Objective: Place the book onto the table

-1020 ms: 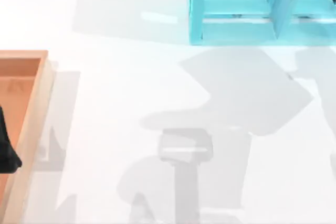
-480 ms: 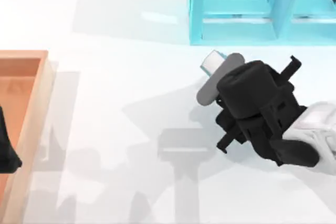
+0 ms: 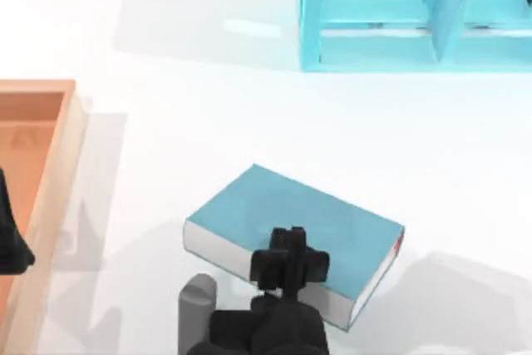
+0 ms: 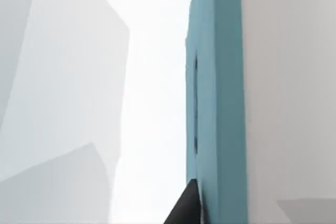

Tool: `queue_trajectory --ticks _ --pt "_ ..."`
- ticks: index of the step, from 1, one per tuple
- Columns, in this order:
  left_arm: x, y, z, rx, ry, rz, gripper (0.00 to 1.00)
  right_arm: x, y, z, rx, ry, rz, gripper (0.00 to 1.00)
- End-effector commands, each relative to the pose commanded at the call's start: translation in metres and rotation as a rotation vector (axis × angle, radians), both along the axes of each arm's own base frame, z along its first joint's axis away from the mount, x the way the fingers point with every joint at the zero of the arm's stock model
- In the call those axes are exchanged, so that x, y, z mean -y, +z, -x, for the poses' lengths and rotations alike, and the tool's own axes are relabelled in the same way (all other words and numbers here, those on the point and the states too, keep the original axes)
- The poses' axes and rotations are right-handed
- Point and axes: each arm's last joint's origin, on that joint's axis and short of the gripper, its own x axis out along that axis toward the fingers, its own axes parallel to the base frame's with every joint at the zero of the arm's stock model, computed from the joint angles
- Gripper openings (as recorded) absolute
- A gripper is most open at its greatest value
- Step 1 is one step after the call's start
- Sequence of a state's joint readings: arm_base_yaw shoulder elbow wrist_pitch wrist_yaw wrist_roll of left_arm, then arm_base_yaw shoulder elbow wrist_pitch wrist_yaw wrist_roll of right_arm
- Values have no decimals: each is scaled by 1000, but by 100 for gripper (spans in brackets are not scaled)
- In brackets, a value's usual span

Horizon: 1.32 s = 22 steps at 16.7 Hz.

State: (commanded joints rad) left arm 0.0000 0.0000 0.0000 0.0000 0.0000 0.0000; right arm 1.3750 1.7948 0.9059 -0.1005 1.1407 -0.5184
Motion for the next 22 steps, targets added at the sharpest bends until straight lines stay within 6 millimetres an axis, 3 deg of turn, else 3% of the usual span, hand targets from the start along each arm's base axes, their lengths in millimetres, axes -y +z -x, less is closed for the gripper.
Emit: queue_trajectory --ticks 3,5,17,22 --pt "0 0 0 0 0 0 100 -12 -2 34 79 68 56 0" --pt "0 0 0 0 0 0 100 -15 -2 42 98 83 66 0" --pt "0 0 0 0 0 0 100 -15 -1 47 98 83 66 0" --pt "0 0 0 0 0 0 100 -14 -16 46 95 79 56 0"
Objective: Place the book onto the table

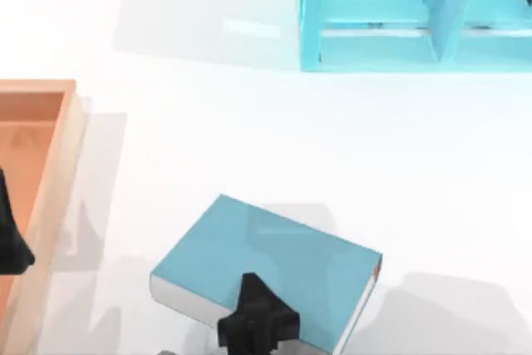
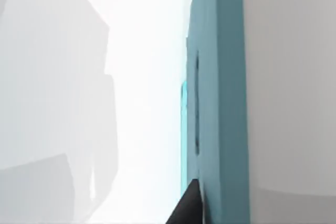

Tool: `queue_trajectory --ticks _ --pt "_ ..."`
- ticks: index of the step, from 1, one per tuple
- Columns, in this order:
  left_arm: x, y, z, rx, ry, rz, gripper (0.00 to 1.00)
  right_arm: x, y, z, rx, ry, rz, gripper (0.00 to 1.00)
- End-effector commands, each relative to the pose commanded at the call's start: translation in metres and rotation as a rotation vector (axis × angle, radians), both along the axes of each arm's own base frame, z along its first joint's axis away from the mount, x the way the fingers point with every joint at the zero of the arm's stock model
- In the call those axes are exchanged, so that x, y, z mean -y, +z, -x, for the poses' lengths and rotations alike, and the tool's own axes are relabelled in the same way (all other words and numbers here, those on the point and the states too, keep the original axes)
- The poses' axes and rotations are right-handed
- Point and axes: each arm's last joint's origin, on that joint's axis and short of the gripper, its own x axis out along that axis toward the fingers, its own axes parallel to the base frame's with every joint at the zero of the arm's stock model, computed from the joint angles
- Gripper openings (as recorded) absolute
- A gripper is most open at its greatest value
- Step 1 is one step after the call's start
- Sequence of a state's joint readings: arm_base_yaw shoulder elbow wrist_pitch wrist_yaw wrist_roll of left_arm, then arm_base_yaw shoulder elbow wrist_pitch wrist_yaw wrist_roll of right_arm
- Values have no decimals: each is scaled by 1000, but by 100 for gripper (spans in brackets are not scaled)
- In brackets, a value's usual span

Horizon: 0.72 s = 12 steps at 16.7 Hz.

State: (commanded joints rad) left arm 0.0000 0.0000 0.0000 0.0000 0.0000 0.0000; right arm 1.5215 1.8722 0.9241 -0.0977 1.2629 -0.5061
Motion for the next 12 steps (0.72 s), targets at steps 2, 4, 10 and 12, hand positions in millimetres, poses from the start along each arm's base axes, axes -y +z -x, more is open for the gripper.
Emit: queue_trajectory --ticks 2,4,10,12 --pt "0 0 0 0 0 0 100 0 -11 0 -1 0 2 0" --pt "0 0 0 0 0 0 100 1 -16 0 0 0 6 0" --pt "0 0 0 0 0 0 100 1 -16 0 0 0 6 23" --pt "0 0 0 0 0 0 100 1 -16 0 0 0 6 38"
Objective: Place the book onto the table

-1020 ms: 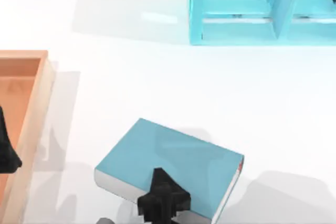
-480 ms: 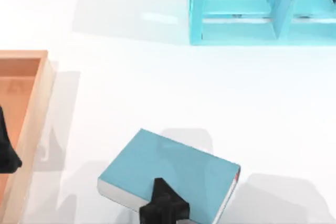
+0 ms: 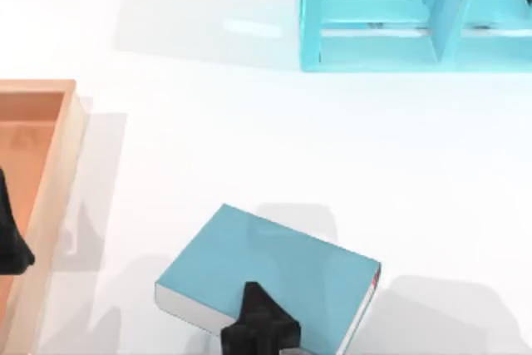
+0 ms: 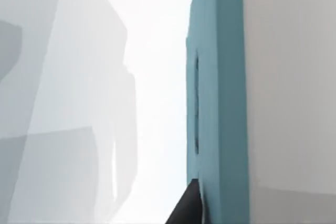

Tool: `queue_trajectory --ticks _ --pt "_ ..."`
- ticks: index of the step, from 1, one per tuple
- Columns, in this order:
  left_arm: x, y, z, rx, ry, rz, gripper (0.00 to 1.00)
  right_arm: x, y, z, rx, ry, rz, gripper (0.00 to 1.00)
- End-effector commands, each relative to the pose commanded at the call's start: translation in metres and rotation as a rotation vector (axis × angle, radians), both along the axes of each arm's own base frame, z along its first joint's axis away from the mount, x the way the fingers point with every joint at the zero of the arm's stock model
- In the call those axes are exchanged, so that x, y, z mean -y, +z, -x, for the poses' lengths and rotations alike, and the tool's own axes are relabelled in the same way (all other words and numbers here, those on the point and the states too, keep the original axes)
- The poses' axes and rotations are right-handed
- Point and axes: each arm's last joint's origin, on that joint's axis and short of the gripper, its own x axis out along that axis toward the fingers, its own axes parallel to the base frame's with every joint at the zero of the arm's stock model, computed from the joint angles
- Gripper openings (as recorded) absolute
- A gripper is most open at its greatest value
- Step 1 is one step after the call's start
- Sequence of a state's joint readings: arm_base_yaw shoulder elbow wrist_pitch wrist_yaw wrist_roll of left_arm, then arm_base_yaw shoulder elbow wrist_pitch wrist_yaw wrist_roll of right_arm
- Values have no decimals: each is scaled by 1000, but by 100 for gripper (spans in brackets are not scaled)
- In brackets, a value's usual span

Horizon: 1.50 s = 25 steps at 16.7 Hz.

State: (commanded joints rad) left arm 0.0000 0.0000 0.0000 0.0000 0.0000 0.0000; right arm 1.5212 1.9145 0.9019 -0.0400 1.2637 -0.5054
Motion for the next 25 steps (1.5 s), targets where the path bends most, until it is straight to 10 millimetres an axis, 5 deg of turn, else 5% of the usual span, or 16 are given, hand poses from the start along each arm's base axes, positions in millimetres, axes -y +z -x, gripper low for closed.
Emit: queue_trajectory --ticks 8,19,25 --pt "0 0 0 0 0 0 100 0 0 0 0 0 0 98" --pt "0 0 0 0 0 0 100 -1 0 3 0 6 -5 100" --pt "0 0 0 0 0 0 100 -15 -2 65 -22 100 -59 100"
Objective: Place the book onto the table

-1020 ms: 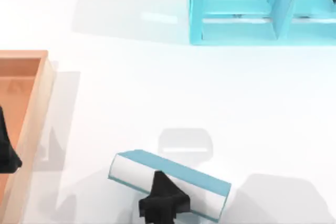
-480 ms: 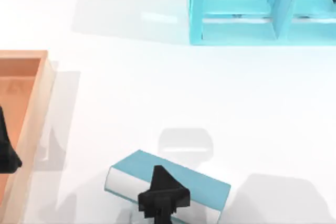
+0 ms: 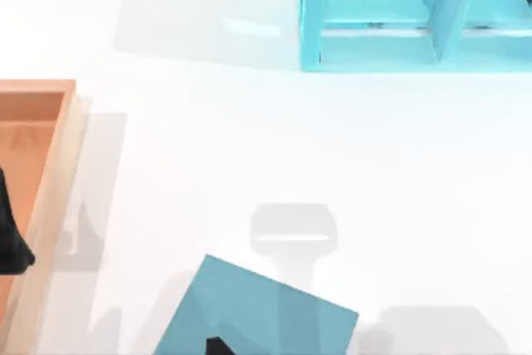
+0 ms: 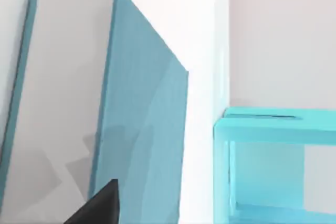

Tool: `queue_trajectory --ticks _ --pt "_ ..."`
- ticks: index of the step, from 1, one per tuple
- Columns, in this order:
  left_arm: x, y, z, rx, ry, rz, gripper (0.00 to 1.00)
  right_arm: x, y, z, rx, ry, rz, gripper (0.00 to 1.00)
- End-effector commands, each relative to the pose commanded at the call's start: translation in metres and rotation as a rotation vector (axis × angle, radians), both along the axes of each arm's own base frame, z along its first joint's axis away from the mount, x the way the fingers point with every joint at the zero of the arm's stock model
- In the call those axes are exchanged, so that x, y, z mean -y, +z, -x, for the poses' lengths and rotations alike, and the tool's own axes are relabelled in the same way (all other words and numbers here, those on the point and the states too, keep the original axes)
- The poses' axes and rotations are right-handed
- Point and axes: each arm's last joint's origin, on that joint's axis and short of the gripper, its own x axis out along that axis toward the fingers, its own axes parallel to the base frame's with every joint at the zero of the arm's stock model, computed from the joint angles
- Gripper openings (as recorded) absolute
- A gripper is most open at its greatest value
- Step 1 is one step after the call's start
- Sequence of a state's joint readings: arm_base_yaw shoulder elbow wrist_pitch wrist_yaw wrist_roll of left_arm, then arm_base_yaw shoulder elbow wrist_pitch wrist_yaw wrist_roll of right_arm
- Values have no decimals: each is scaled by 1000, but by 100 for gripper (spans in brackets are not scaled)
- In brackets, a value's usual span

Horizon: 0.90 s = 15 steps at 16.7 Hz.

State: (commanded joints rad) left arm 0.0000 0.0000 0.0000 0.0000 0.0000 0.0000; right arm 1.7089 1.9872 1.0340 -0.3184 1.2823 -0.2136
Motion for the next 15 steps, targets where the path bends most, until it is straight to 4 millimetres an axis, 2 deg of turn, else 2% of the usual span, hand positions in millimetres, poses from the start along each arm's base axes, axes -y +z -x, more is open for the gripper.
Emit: queue_trajectory --ticks 4,7,10,15 --pt "0 0 0 0 0 0 100 2 -1 51 -29 49 -14 100" --pt "0 0 0 0 0 0 100 8 2 76 -37 40 -8 100" --pt "0 0 0 0 0 0 100 13 7 87 -26 -6 9 100" --pt "0 0 0 0 0 0 100 14 12 87 13 -86 47 100"
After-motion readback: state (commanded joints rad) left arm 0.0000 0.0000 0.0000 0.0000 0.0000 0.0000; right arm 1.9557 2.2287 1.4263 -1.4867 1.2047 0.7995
